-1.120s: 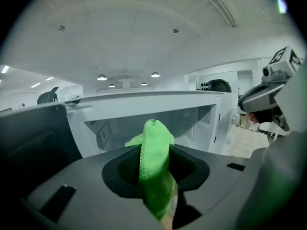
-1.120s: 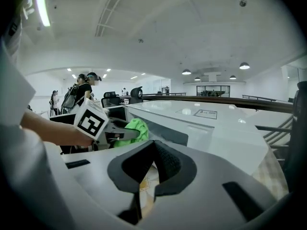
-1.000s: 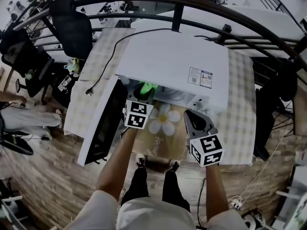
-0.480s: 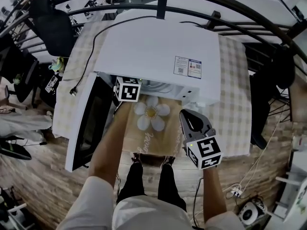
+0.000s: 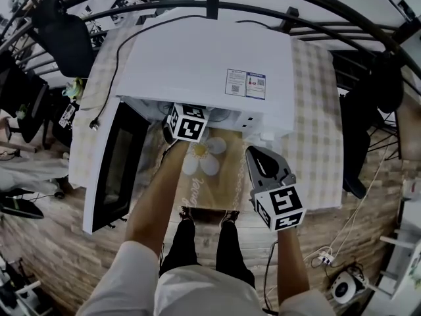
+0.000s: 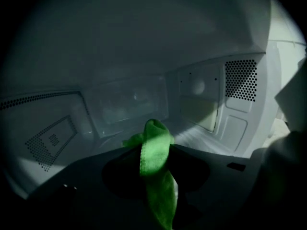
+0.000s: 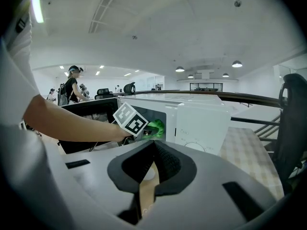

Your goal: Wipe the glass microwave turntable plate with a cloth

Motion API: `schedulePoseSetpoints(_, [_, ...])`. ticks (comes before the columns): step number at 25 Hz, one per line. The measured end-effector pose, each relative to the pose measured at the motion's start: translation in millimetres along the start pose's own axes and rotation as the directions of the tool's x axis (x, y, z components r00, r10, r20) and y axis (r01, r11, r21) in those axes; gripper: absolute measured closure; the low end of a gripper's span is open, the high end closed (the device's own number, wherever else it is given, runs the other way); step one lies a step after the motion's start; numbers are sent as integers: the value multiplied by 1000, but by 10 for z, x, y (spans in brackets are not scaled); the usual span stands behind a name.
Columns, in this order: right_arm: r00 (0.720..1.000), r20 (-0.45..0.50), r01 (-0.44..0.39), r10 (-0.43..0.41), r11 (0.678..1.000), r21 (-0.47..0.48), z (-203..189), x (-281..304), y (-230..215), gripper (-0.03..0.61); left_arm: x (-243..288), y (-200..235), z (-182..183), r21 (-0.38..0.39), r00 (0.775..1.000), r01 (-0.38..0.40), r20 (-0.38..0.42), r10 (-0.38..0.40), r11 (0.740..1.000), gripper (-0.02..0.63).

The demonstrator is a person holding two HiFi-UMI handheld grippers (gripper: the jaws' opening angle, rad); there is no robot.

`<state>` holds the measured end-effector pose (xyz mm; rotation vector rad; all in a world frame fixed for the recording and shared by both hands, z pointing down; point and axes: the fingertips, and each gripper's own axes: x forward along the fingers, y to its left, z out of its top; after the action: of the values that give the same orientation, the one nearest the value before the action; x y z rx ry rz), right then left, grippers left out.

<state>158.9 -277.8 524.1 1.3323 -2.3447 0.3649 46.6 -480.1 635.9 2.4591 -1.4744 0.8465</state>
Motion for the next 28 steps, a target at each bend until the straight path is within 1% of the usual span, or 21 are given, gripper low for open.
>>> schedulePoseSetpoints(2, [1000,-2,5,-5,1000,1,-22,-27,-34,565,38,-201,77,22,1000,24,10,-24,999,468])
schedulePoseSetpoints(6, [1000,-3,11,-11,1000,-1,-31,-80,-68,565,64,-585,171,60,995,101,11,-102,993,468])
schedulePoseSetpoints(9, [1000,0,15,-15,1000,-7,-12,-95,-83,565,49,-669,200,69,992,125,12,-126,990,468])
schedulePoseSetpoints(12, [1000,-5,16,-16,1000,-5,-5,-83,-51,565,-12,-628,158,75,991,132,1,-132,988,468])
schedulePoseSetpoints(15, [1000,0,-1,1,1000,18,40,-39,36,565,-109,-401,63,55,996,88,-5,-88,995,468])
schedulePoseSetpoints(18, [1000,7,-23,23,999,32,112,23,151,565,-238,-53,-90,8,1000,27,-15,-27,1000,468])
schedulePoseSetpoints(21, [999,10,-39,39,999,22,177,88,249,565,-365,301,-251,-35,999,-40,-29,39,999,468])
schedulePoseSetpoints(23, [999,16,-40,40,999,33,204,134,278,565,-424,483,-320,-56,997,-75,-35,73,996,468])
schedulePoseSetpoints(26, [999,22,-34,32,998,59,208,160,298,565,-485,600,-401,-87,994,-99,-46,95,991,468])
schedulePoseSetpoints(28, [999,22,-29,28,998,62,201,145,286,565,-478,548,-393,-87,996,-83,-43,80,993,468])
